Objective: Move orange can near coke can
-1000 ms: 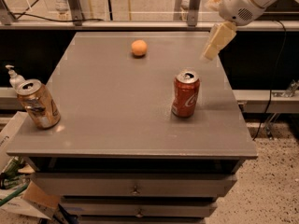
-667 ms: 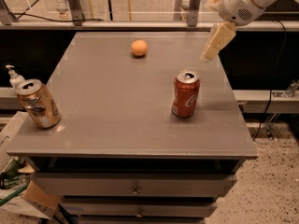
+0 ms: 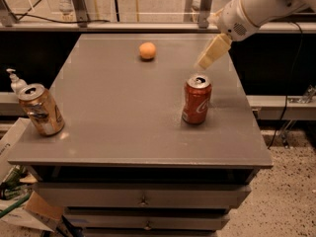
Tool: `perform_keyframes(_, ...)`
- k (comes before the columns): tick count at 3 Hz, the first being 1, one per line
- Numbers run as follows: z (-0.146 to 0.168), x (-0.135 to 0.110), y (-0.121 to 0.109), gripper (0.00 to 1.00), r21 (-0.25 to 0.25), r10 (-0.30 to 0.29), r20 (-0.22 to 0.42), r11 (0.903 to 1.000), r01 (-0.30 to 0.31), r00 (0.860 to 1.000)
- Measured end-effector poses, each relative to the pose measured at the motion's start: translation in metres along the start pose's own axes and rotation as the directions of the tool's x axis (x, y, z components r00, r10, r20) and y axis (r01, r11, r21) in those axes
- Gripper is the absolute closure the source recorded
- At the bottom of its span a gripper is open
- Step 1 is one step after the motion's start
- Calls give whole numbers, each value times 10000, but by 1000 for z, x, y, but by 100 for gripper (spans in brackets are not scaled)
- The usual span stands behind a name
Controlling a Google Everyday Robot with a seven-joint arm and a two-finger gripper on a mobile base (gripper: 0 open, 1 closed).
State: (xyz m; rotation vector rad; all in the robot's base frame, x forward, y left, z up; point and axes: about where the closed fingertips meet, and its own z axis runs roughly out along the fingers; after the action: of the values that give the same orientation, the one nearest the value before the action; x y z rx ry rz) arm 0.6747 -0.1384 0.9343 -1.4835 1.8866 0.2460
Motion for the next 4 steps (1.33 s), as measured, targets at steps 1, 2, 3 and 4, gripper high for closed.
perform_keyframes(1, 37, -10, -10, 0, -292, 515, 688, 9983, -496, 9963)
perform_keyframes(2, 73, -24, -22, 0, -562, 696, 1426, 9965, -621, 9873)
perform_keyframes(3, 106, -34, -28, 0, -801, 800, 2007, 9947, -650, 9764)
perform_keyframes(4, 142, -45, -29, 0, -1118, 867, 2348, 9918, -617, 9682)
